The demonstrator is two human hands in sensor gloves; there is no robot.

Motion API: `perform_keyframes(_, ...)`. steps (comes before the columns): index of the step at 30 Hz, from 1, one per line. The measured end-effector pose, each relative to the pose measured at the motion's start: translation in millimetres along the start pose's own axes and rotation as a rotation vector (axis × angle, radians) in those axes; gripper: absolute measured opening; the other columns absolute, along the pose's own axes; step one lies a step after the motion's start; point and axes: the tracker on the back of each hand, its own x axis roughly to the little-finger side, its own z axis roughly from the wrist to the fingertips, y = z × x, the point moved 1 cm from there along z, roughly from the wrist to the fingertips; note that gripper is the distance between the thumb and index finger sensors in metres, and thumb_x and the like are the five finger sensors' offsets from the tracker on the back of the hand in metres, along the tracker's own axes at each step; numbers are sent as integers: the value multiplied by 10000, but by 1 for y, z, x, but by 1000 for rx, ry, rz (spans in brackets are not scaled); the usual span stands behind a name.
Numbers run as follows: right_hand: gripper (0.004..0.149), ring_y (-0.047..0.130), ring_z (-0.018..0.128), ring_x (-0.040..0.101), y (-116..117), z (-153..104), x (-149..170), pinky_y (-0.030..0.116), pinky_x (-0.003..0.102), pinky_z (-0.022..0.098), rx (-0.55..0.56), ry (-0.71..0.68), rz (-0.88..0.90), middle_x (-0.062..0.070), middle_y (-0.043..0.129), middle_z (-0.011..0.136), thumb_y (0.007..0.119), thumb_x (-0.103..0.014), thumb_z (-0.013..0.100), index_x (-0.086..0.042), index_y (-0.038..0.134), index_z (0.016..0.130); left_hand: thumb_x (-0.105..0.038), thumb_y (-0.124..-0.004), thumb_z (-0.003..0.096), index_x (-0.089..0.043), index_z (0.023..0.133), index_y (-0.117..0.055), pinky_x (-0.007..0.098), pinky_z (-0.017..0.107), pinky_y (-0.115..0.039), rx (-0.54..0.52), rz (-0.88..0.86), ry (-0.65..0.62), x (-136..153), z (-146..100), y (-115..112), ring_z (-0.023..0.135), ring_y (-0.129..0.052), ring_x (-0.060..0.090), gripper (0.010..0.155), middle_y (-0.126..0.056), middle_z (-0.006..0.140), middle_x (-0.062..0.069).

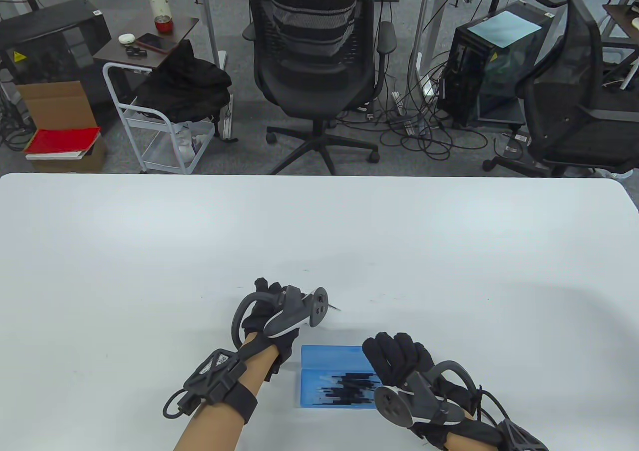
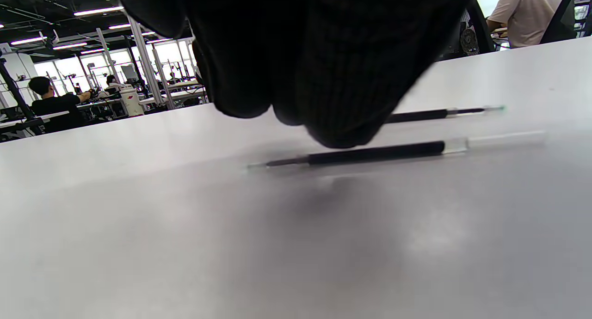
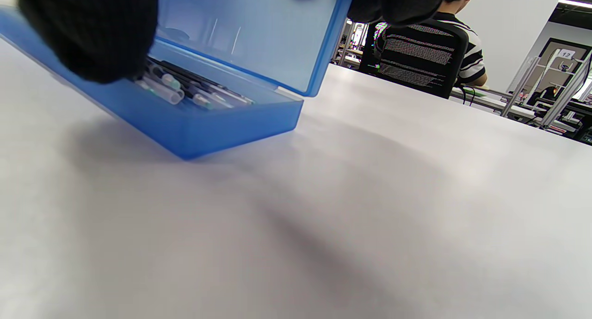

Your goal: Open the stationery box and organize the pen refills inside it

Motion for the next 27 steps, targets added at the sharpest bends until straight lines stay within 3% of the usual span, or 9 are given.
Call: perform_keyframes(27, 1145, 445, 1063, 595, 0, 1, 1, 529, 641, 766, -2, 2, 4, 277, 242, 1226, 814, -557, 405, -113, 54, 1138, -255, -930, 500, -326, 887, -866, 631, 843, -532, 23, 0, -16, -4, 5, -8, 926, -938, 231, 399, -927, 940, -76)
